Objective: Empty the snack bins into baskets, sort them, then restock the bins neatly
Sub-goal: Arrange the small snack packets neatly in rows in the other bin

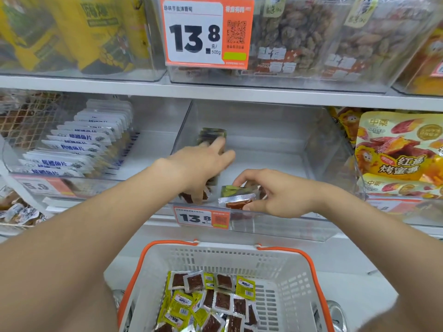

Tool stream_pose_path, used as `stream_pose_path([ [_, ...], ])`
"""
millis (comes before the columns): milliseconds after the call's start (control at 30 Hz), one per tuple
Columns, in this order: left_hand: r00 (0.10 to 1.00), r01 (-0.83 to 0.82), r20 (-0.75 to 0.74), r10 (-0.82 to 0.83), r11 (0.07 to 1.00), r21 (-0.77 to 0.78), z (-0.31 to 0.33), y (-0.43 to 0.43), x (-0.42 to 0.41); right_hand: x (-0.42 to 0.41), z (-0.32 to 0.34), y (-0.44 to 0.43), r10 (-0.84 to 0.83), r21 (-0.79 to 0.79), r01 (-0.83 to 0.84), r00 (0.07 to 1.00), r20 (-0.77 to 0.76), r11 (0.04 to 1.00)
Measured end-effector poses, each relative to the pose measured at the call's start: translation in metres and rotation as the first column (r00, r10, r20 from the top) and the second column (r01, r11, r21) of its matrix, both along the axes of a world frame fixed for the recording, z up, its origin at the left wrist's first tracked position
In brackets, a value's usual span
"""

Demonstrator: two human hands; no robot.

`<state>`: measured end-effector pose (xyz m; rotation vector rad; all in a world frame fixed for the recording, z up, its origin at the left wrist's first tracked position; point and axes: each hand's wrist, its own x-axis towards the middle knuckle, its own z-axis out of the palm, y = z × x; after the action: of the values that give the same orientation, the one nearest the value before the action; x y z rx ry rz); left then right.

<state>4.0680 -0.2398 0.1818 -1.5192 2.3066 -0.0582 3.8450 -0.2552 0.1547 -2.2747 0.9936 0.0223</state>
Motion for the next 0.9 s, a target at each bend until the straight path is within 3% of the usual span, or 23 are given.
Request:
stream_pose_path([
  [67, 0.988, -0.013, 0.152, 0.033, 0.991, -0.129, 0.007, 0.005, -0.006, 0.007, -0.001, 0.0, 0.013, 0.01, -0.013, 0.999, 0.053, 1.0],
  [133, 0.983, -0.021, 0.174, 0.055, 0.98, -0.196, 0.012, 0.01, -0.013, 0.016, -0.002, 0.001, 0.026, 0.001, -0.026, 0.996, 0.089, 1.0],
  [267, 0.993, -0.059, 0.094, 0.078, 0.981, -0.187, 0.011, 0.019, -0.019, 0.032, -0.004, 0.003, 0.022, 0.019, -0.024, 0.991, 0.133, 1.0],
  [400, 0.993, -0.113, -0.03, 0.111, 0.989, -0.095, 0.015, 0.023, -0.018, 0.038, -0.003, 0.001, 0.012, 0.003, -0.012, 0.998, 0.069, 1.0],
  [500, 0.986, -0.091, -0.144, 0.088, 0.996, -0.015, 0.015, 0.023, -0.009, 0.046, -0.004, 0.005, -0.027, -0.02, 0.029, 0.997, 0.074, 0.999],
  [600, 0.975, -0.073, -0.212, 0.064, 0.997, -0.032, 0.019, 0.028, 0.004, 0.055, -0.004, 0.007, -0.15, -0.058, 0.151, 0.989, 0.021, 0.987],
  [700, 0.968, 0.002, -0.242, -0.058, 0.974, -0.226, 0.025, 0.03, 0.018, 0.057, 0.001, 0.007, -0.335, 0.069, 0.346, 0.932, -0.139, 0.936],
  [767, 0.974, -0.028, -0.221, -0.057, 0.93, -0.366, 0.025, 0.033, 0.026, 0.06, 0.0, 0.007, -0.362, 0.202, 0.389, 0.918, -0.161, 0.899],
  [833, 0.955, -0.221, -0.253, 0.153, 0.938, -0.267, 0.023, 0.037, 0.033, 0.062, 0.001, 0.007, -0.358, 0.324, 0.39, 0.921, -0.154, 0.862],
  [900, 0.84, -0.407, -0.376, 0.391, 0.912, 0.041, 0.023, 0.047, 0.039, 0.06, 0.005, 0.006, -0.379, 0.529, 0.381, 0.918, -0.118, 0.759],
])
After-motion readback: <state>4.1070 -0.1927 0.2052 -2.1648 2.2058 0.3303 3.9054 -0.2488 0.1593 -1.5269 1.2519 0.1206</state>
